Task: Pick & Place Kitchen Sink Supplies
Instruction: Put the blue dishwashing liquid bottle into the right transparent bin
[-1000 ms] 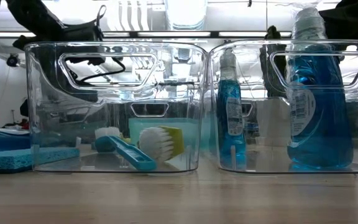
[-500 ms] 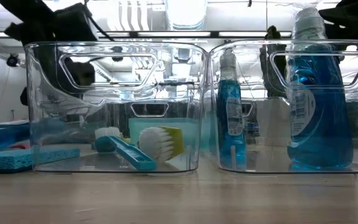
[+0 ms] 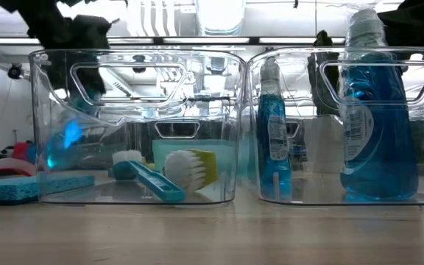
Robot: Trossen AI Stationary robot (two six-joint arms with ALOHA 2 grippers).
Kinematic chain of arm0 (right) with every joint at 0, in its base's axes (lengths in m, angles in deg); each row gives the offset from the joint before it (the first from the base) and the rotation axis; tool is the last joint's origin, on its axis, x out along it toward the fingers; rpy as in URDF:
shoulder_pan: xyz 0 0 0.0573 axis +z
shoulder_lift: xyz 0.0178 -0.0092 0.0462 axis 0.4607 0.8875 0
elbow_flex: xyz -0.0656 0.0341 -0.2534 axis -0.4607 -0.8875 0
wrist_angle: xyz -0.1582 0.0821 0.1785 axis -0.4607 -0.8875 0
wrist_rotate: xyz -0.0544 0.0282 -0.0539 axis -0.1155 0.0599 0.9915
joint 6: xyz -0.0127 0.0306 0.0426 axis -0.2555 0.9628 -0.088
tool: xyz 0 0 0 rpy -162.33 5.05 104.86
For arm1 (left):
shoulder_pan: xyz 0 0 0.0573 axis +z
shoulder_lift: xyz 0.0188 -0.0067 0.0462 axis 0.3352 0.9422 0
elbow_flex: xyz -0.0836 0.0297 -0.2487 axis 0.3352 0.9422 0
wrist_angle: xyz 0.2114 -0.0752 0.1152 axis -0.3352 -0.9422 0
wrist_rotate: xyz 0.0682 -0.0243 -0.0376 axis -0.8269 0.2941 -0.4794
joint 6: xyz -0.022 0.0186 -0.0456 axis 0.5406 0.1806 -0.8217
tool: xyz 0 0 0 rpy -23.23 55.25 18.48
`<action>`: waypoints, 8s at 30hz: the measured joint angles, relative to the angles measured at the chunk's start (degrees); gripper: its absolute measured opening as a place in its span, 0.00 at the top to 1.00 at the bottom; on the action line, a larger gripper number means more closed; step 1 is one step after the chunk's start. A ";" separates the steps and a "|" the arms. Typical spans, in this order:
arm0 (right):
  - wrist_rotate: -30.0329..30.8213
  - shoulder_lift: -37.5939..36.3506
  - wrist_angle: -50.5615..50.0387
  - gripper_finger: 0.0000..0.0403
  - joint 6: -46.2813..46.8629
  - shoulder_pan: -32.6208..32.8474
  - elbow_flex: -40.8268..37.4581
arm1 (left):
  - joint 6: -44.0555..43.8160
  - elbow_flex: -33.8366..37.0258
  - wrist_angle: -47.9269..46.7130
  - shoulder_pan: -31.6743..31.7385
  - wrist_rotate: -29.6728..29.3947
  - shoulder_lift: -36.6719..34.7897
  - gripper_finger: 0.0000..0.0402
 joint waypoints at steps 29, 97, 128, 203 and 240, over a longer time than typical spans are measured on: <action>0.00 0.00 -0.02 0.80 0.04 -0.01 0.00 | 26.20 -20.35 20.57 -0.73 -4.19 2.38 0.67; 0.00 0.02 -0.02 0.79 -0.03 0.00 0.02 | 58.68 -43.50 48.31 -4.02 8.31 56.43 0.67; 0.00 0.01 0.00 0.79 0.01 -0.02 0.02 | 59.87 -42.64 51.65 -3.82 9.80 61.80 0.64; 0.00 0.01 0.00 0.82 0.00 -0.02 0.02 | -31.21 -39.48 -15.13 -20.57 -5.98 33.19 0.62; 0.00 0.02 0.00 0.83 0.03 -0.02 0.02 | -78.66 -20.58 -29.94 -36.68 4.87 34.72 0.68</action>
